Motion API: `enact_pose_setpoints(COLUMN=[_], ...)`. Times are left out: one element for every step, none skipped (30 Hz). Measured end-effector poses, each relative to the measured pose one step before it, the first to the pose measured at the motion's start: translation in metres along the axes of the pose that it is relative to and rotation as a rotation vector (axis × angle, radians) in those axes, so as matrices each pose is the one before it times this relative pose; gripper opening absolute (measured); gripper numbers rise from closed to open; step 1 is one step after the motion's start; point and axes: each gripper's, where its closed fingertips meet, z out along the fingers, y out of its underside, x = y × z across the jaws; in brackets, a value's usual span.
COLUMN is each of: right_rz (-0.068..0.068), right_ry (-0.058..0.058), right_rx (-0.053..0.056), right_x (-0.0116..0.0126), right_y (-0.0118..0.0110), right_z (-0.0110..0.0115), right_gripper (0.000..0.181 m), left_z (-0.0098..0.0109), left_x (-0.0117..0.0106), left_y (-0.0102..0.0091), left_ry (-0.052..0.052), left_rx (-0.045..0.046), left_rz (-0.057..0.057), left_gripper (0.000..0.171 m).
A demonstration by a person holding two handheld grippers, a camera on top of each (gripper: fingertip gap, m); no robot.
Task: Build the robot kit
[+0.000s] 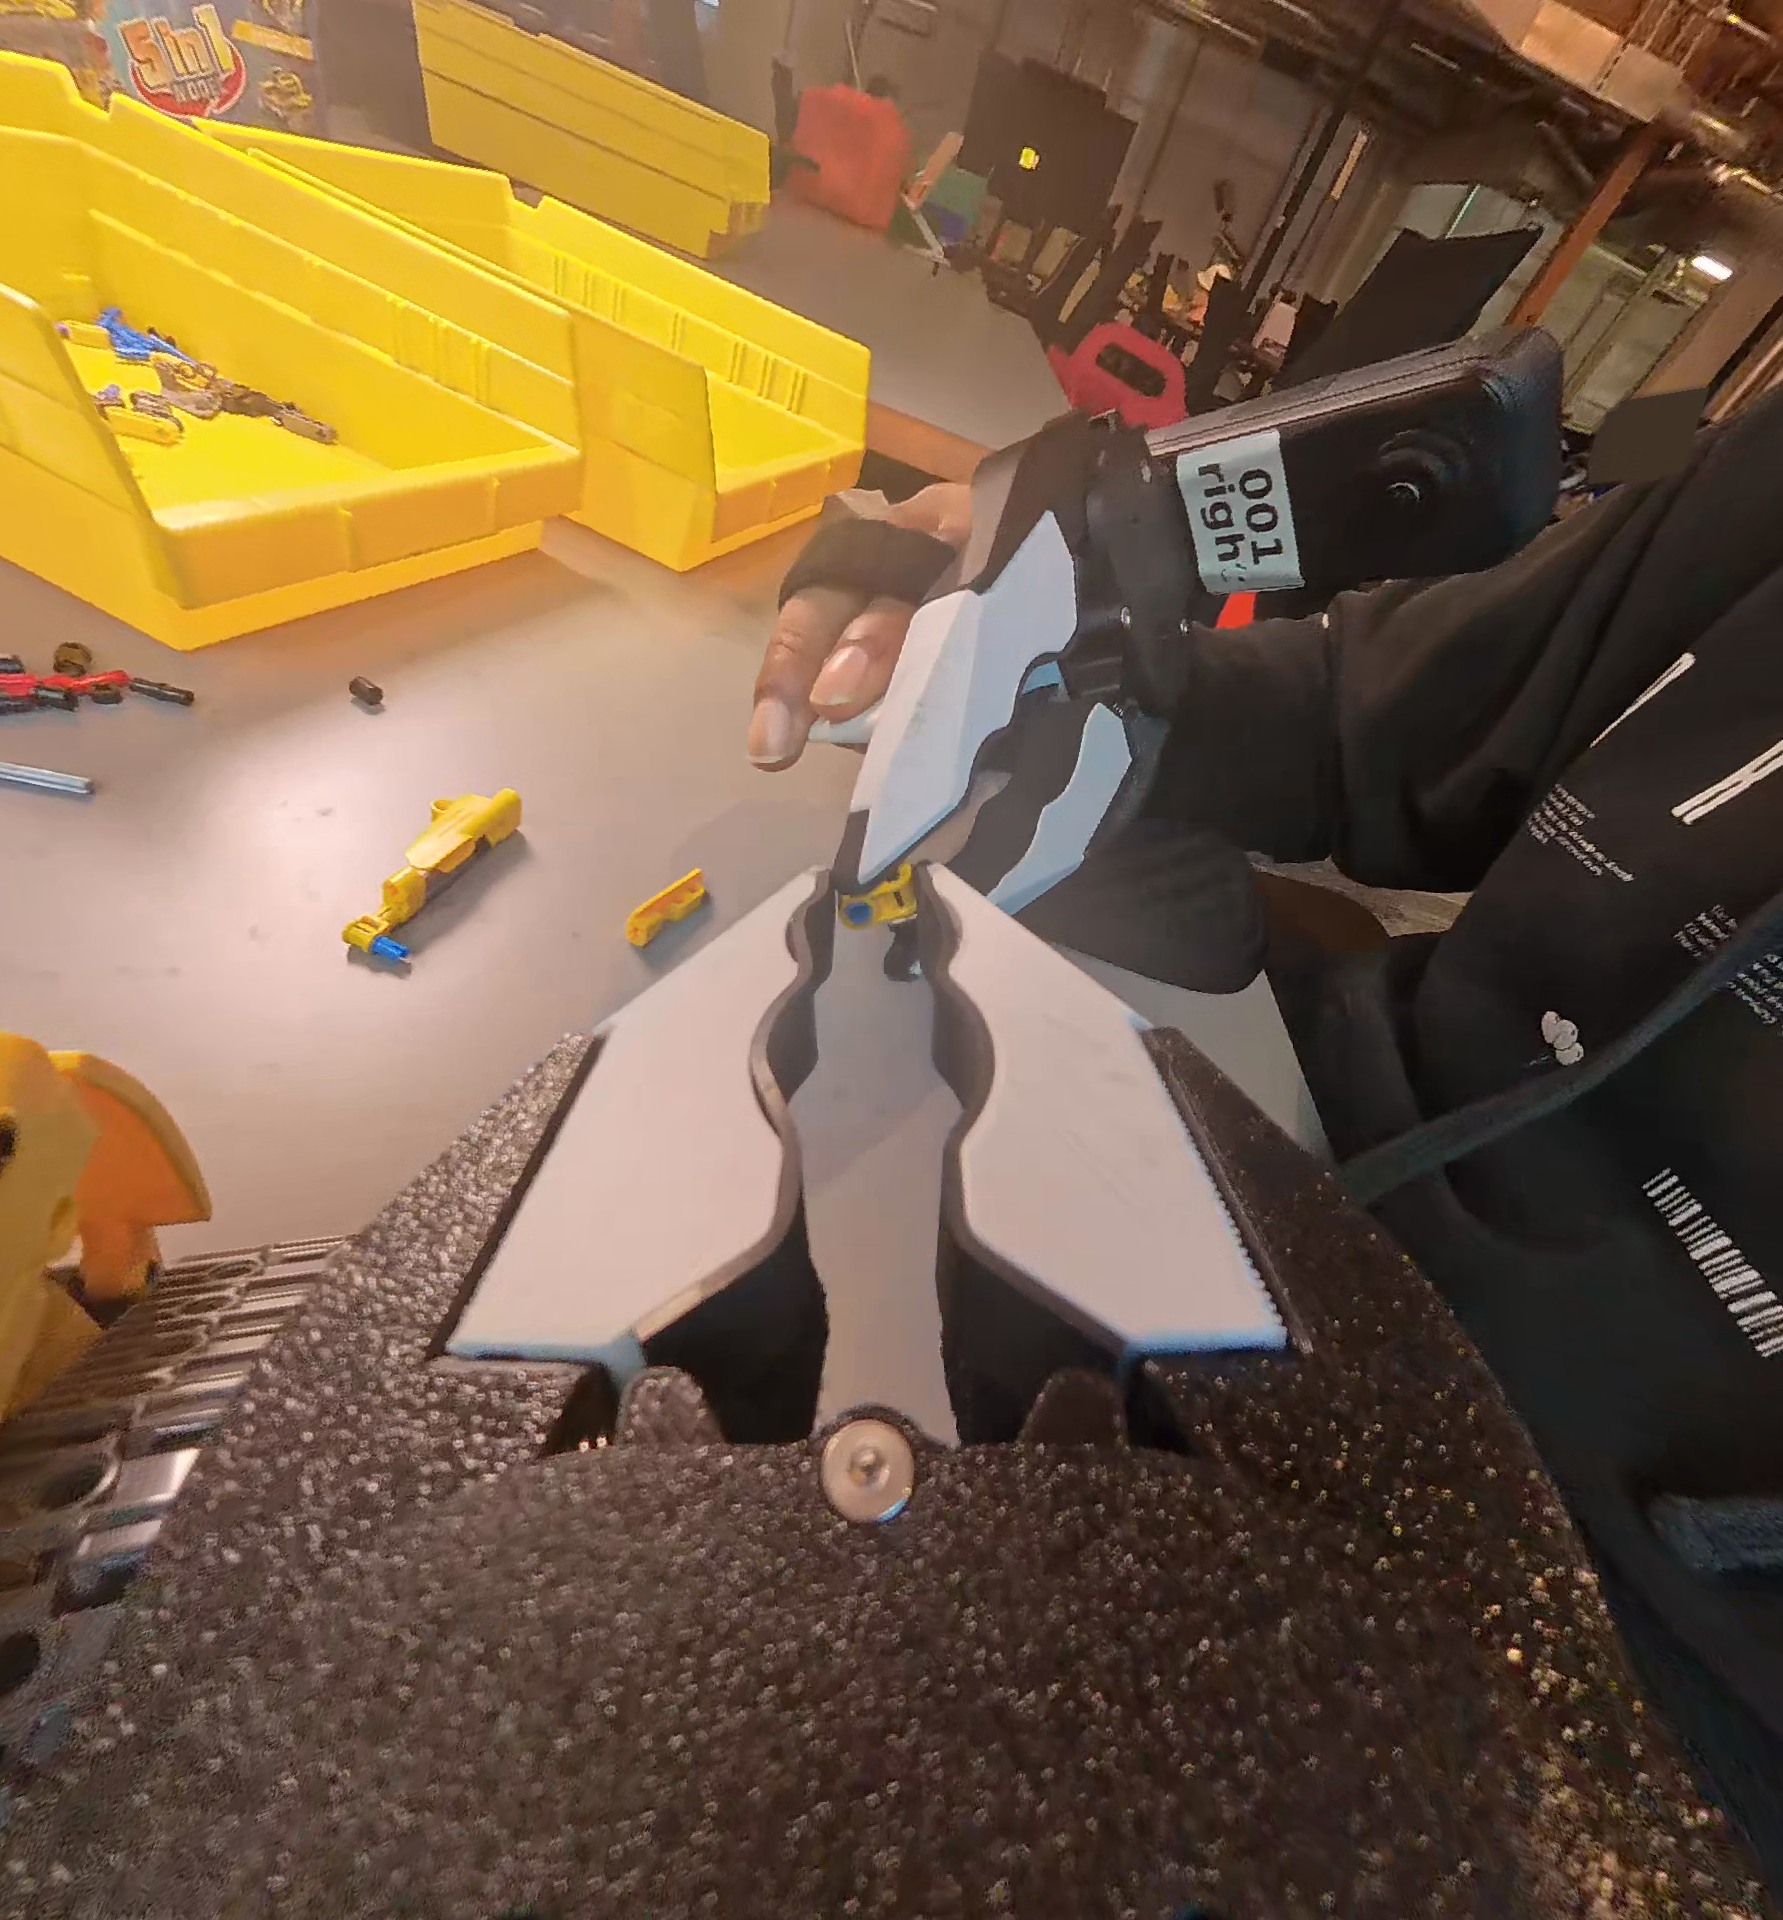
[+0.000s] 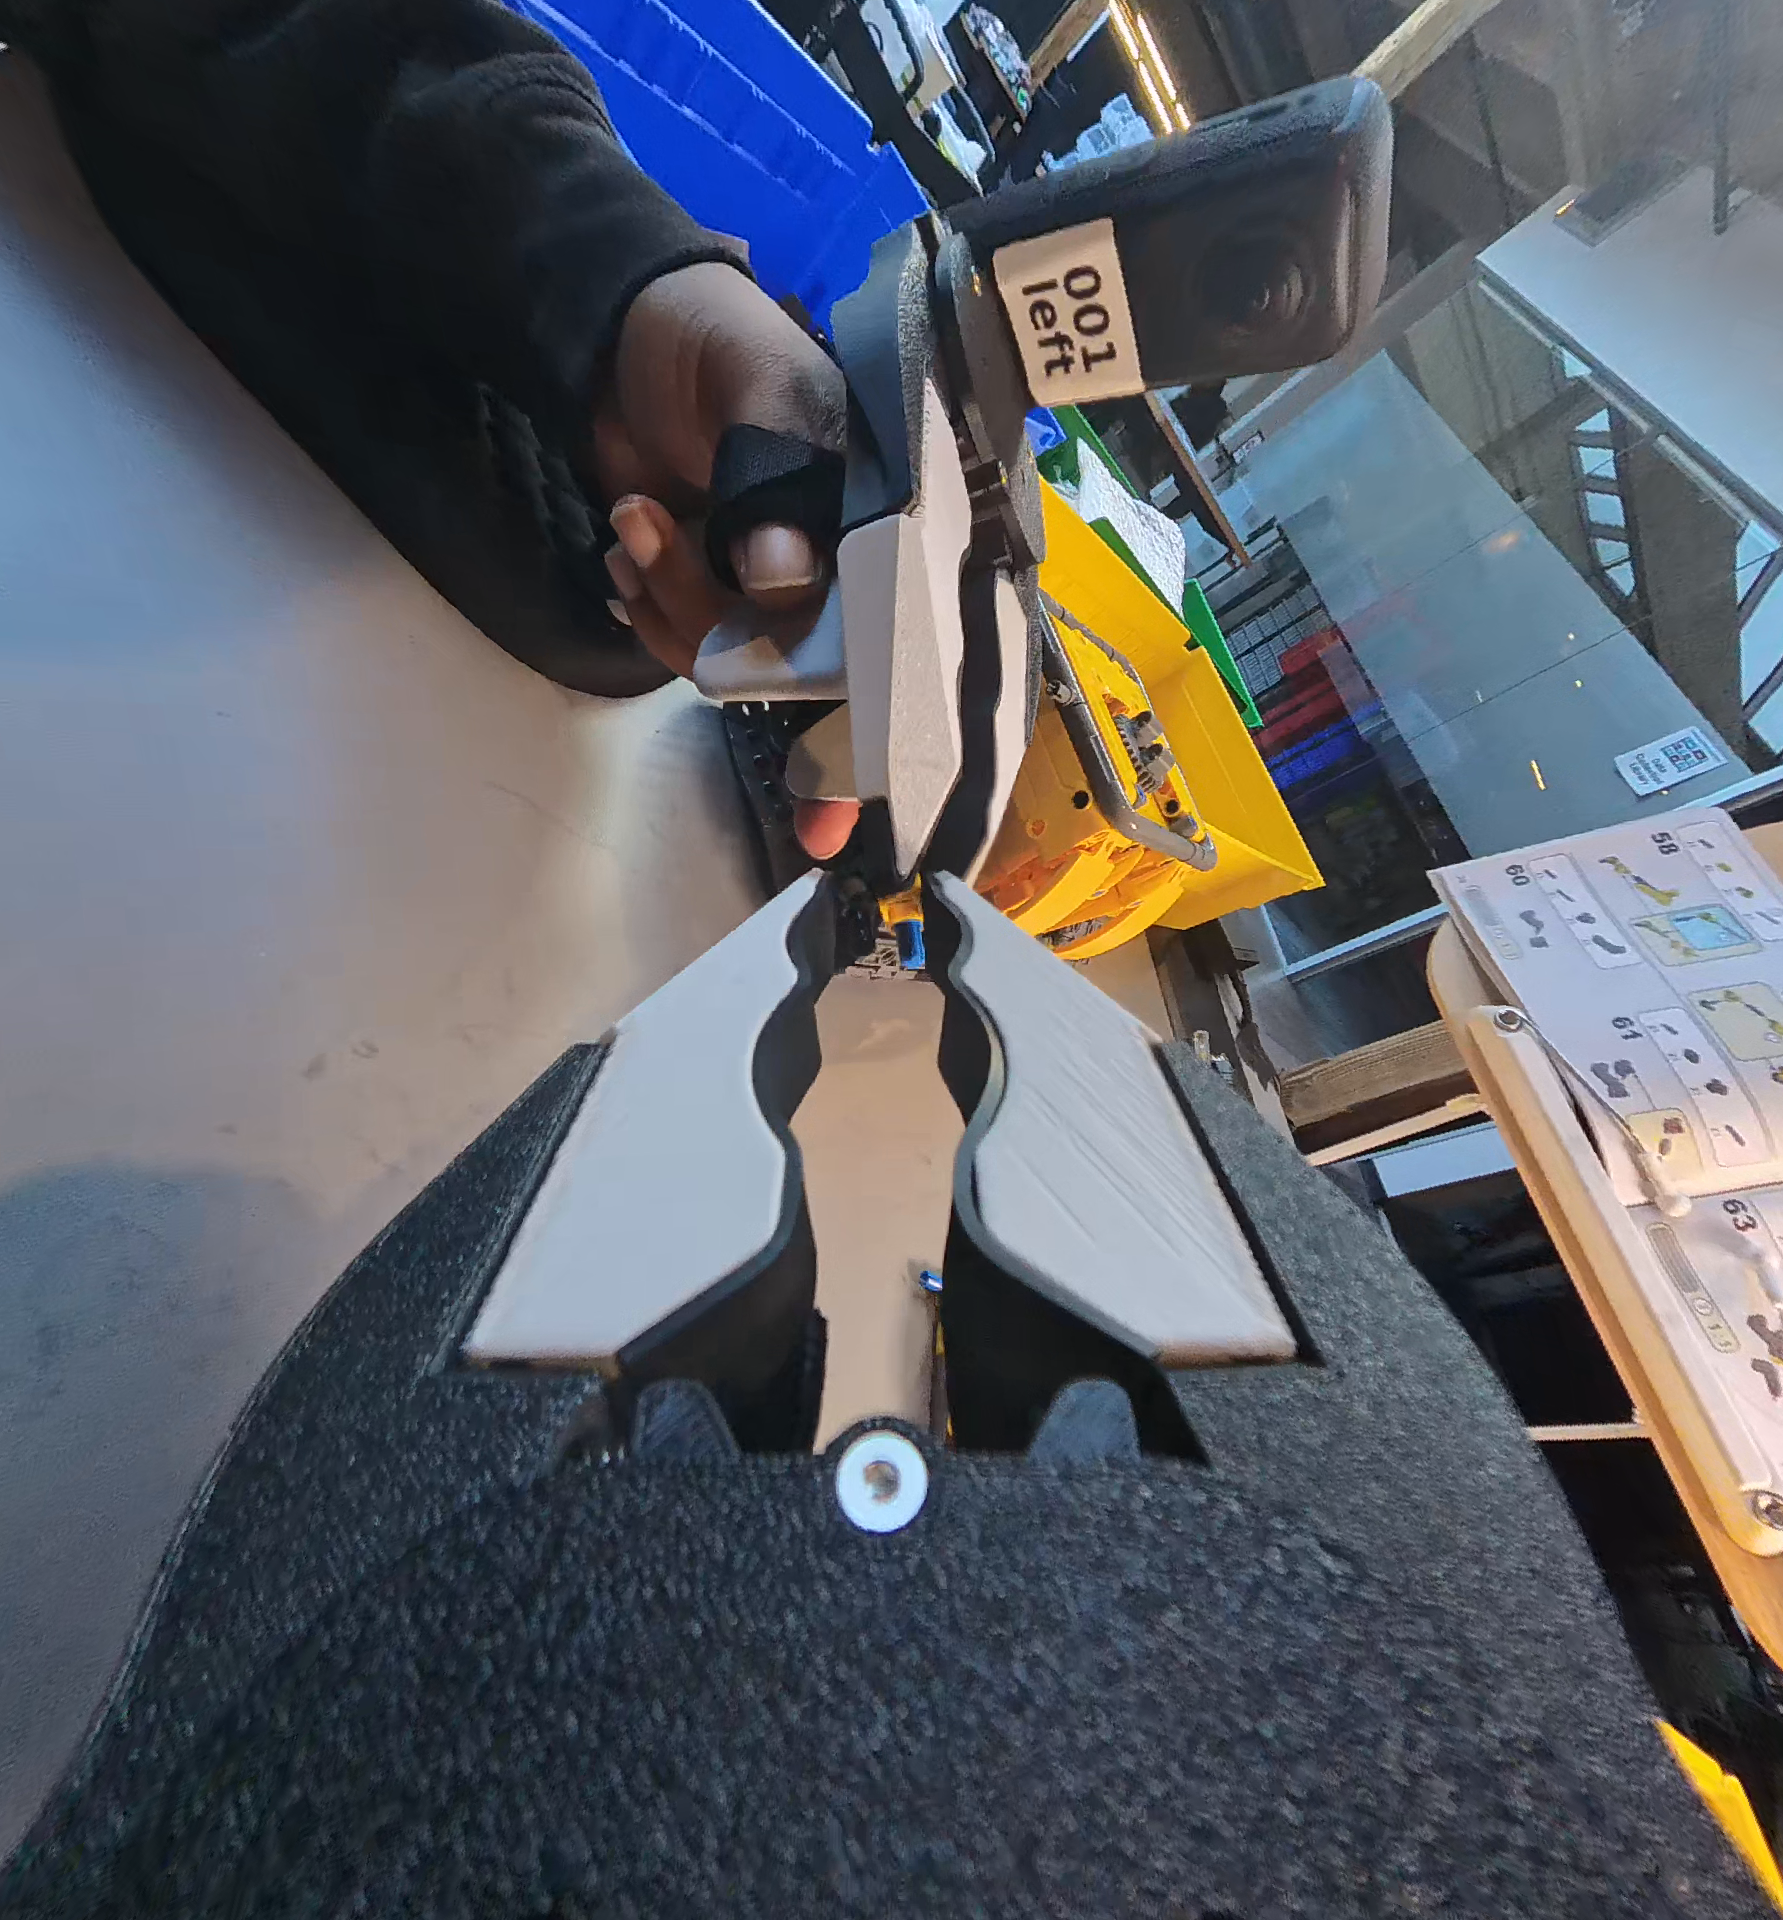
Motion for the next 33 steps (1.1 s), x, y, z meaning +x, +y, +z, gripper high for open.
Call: enact_pose_setpoints(right_rz=[-0.0019,-0.0019,-0.0045,-0.0045,-0.0052,-0.006,-0.0103,-0.0108,-0.0075,-0.0025,0.004,0.009,0.0079,0.0074,0.0224,0.0402,0.0435,0.0407,0.0383,0.036,0.0346,0.0303,0.0245,0.0191,0.0168,0.016,0.015,0.0153,0.0171,0.0207,0.025,0.0245,0.0162], right_ry=[0.0056,0.0072,0.0096,0.009,0.008,0.0067,0.006,0.0069,0.0069,0.0077,0.0064,0.0042,0.0054,0.0049,0.0016,0.0025,0.0047,0.0049,0.0109,0.0088,0.005,0.0042,0.0021,0.0007,0.0013,-0.0027,-0.0051,-0.0048,-0.0071,-0.009,-0.0105,-0.01,-0.0067], right_rx=[0.0011,-0.0013,0.0014,0.0033,0.0051,0.0024,0.0006,0.0001,0.0004,0.0009,0.0014,0.0014,0.0013,0.0029,0.0031,0.0046,0.0115,0.0125,0.0103,0.0118,0.0118,0.0108,0.0083,0.0059,0.0059,0.0056,0.004,0.0037,0.0055,0.0055,0.0058,0.0054,0.0004], right_x=[0.00059,0.00073,0.00091,0.00092,0.00082,0.00066,0.00044,0.00034,0.00052,0.00078,0.00093,0.00055,0.00086,0.00076,0.00123,0.00247,0.00365,0.00387,0.0048,0.00433,0.00343,0.00271,0.00186,0.00109,0.00079,0.00009,-0.00044,-0.0005,-0.0009,-0.00111,-0.00109,-0.00105,-0.0006], right_y=[0.00024,0.00056,0.00011,-0.00027,-0.0008,-0.0006,-0.00026,-0.00009,-0.00032,-0.00026,-0.00016,0.00001,0.0001,-0.00013,0.00025,0.00078,0.00037,0.00024,0.00037,-0.00021,-0.00051,-0.00069,-0.0007,-0.00051,-0.00078,-0.00078,-0.00063,-0.00044,-0.00068,-0.00056,-0.00052,-0.00033,0.0004], right_z=[0.00009,0.00014,-0.0001,-0.00022,-0.00031,-0.00009,-0.00011,0.00002,0.00014,0.00016,0.00023,0.00029,0.00027,0.00009,-0.00037,-0.00081,-0.00162,-0.00213,-0.00204,-0.00182,-0.00151,-0.00101,-0.00062,-0.00024,-0.00015,0.00006,0.00028,0.00037,0.00027,0.0004,0.00051,0.00056,0.00062], right_gripper=[0.016,0.016,0.016,0.016,0.016,0.016,0.016,0.016,0.016,0.016,0.017,0.017,0.017,0.017,0.018,0.02,0.022,0.022,0.022,0.022,0.022,0.022,0.022,0.022,0.022,0.022,0.022,0.022,0.022,0.022,0.021,0.022,0.022], left_z=[-0.00028,-0.00044,-0.00062,-0.00058,-0.00024,-0.00002,0.00015,-0.00019,-0.00021,-0.00033,-0.0002,-0.00033,-0.00017,-0.00015,-0.00023,-0.0007,-0.00126,-0.00154,-0.00156,-0.00155,-0.00136,-0.00126,-0.00094,-0.00054,-0.00037,-0.0001,-0.00001,-0.00004,-0.00007,-0.00014,-0.00005,0.00003,-0.00007], left_x=[-0.00069,-0.00083,-0.0012,-0.00037,0.0006,0.00099,0.00073,0.00001,0.00008,0.00001,-0.00021,-0.00039,-0.00066,-0.00082,-0.00115,-0.00136,-0.00133,-0.00193,-0.00308,-0.00382,-0.00341,-0.00246,-0.00188,-0.00091,-0.0004,-0.00002,0.00011,-0.00023,0.00004,0.00043,0.00095,0.00117,0.00143], left_y=[-0.00054,-0.00047,-0.00083,-0.00087,-0.00072,-0.00065,-0.00041,-0.00047,-0.0004,-0.00071,-0.0007,-0.00057,-0.00047,-0.0006,-0.00043,-0.00105,-0.0021,-0.0027,-0.0018,-0.00091,-0.00082,-0.00115,-0.00075,-0.00061,-0.00058,-0.00022,-0.00012,-0.00045,-0.0007,-0.00079,-0.00067,-0.00089,-0.00116], left_ry=[-0.0075,-0.006,-0.0063,-0.0001,0.0069,0.009,0.0049,-0.0036,-0.0077,-0.0114,-0.0129,-0.0125,-0.0139,-0.0172,-0.0228,-0.0257,-0.0257,-0.0282,-0.0346,-0.0391,-0.0352,-0.0264,-0.0203,-0.0118,-0.0088,-0.0062,-0.0051,-0.0084,-0.0076,-0.004,-0.0016,0.0014,0.0051], left_rx=[0.00453,0.00348,0.00553,0.0062,0.00533,0.00524,0.00305,0.00078,-0.00144,-0.00051,0.00025,-0.00109,-0.00019,0.00116,-0.00031,0.0013,0.00631,0.00892,0.00346,0.00016,0.00267,0.00566,0.00319,0.00103,0.00133,-0.00021,-0.00099,0.00182,0.00384,0.00313,0.00326,0.00411,0.00595], left_rz=[0.0034,-0.0006,-0.0022,-0.004,-0.0077,-0.0091,-0.0049,0.0071,0.0168,0.0223,0.022,0.0199,0.0203,0.024,0.0325,0.0381,0.0347,0.0317,0.035,0.043,0.0391,0.0293,0.0218,0.0185,0.0154,0.013,0.0115,0.0126,0.0144,0.0133,0.0124,0.0086,0.0034], left_gripper=[0.014,0.015,0.016,0.016,0.016,0.015,0.014,0.013,0.013,0.013,0.013,0.013,0.013,0.013,0.013,0.013,0.013,0.013,0.013,0.013,0.013,0.013,0.013,0.013,0.013,0.013,0.013,0.013,0.013,0.013,0.013,0.013,0.013])
